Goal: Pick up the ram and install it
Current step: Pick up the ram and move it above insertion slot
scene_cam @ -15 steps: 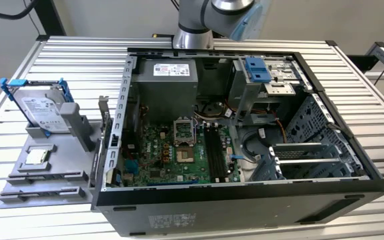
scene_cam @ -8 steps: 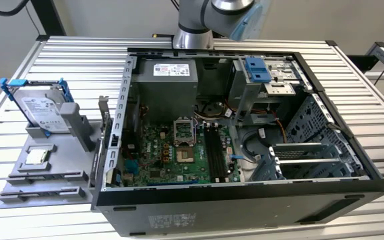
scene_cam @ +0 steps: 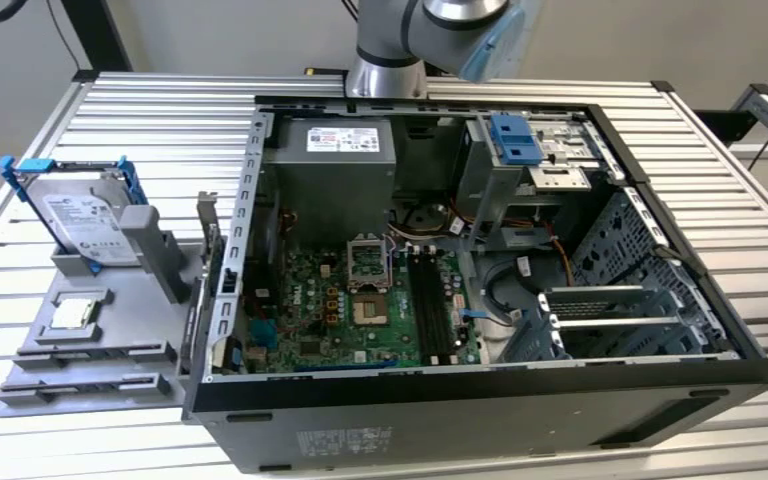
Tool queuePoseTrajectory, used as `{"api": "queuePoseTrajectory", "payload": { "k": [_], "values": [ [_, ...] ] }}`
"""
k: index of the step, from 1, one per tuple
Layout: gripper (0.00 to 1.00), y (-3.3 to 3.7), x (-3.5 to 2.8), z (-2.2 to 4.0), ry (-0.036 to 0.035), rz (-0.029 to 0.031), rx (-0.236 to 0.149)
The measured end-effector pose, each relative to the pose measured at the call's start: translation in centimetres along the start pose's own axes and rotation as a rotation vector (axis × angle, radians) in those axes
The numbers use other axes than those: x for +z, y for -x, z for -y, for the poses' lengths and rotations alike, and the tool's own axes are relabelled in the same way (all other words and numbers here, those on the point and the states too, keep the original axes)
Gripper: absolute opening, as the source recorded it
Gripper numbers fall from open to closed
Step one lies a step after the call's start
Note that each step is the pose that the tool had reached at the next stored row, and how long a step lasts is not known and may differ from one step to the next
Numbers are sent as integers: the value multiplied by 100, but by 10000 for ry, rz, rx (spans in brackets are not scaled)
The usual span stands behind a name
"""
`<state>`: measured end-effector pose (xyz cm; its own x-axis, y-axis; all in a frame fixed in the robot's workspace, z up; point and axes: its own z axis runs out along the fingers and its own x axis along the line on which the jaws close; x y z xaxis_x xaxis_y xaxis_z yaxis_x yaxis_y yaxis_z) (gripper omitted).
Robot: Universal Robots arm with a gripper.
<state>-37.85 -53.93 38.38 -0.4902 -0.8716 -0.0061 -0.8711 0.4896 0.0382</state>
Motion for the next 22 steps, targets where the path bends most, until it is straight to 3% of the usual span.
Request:
{"api": "queuePoseTrajectory", "payload": {
  "k": [6,12,18,20,22],
  "values": [
    [0,0,6,0,-5,-35,-1094],
    [0,0,32,2,-180,13,-2182],
    [0,0,70,2,-244,15,-3262],
    [0,-1,82,2,-317,36,-3477],
    [0,0,83,3,-333,40,-3502]
  ]
}}
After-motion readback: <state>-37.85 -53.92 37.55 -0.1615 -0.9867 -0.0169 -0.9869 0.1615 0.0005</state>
